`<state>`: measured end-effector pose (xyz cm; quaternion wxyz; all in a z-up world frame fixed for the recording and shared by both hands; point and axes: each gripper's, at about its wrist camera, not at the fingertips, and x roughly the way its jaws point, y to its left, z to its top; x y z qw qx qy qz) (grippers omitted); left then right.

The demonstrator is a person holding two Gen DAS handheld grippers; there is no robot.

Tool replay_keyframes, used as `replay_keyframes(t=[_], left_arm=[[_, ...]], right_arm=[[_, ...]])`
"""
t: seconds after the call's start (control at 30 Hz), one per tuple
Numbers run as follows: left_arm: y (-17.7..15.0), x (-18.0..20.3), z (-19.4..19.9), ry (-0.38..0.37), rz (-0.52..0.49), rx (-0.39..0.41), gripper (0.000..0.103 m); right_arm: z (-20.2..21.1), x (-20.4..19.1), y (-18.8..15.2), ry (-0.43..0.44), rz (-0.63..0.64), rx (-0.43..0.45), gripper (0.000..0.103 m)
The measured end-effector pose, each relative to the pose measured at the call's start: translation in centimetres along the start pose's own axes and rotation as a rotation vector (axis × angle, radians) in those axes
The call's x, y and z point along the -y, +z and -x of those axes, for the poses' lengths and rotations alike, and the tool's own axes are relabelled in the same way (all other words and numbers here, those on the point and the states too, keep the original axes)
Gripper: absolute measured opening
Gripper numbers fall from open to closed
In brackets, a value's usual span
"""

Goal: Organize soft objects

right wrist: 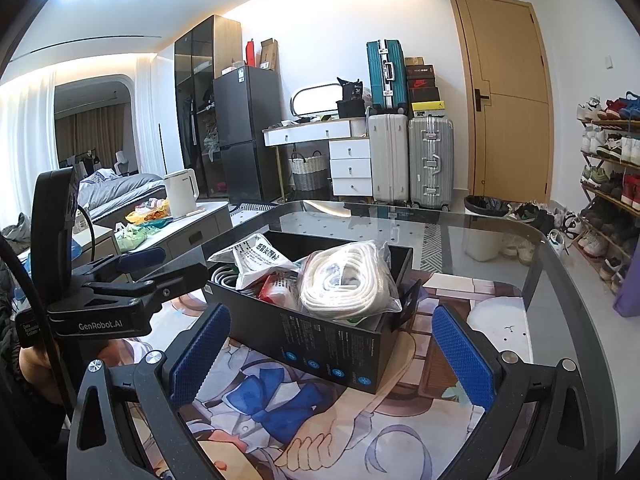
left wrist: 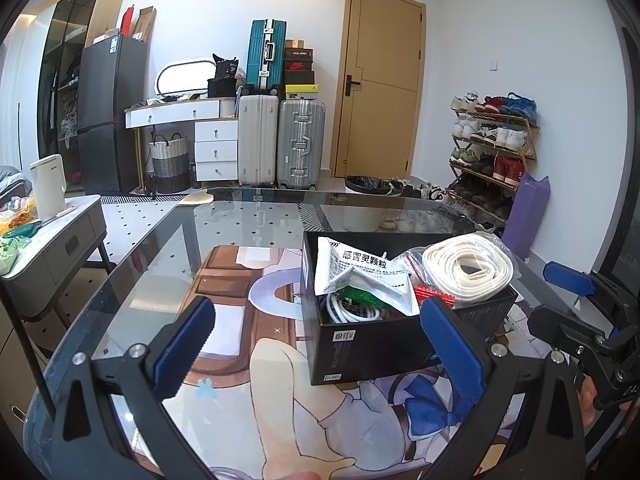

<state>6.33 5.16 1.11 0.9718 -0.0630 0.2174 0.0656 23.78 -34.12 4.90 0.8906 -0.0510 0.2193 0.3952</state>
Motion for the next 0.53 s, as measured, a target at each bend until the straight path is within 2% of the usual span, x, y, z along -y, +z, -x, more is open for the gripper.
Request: replay_keyframes(t=[0.53], left_arm=[[0.02, 0.64, 0.21, -0.009, -0.044, 0.0, 0.103]], right_arm=[[0.11, 0.23, 0.11, 0.001, -0.003, -0.001, 0.102]])
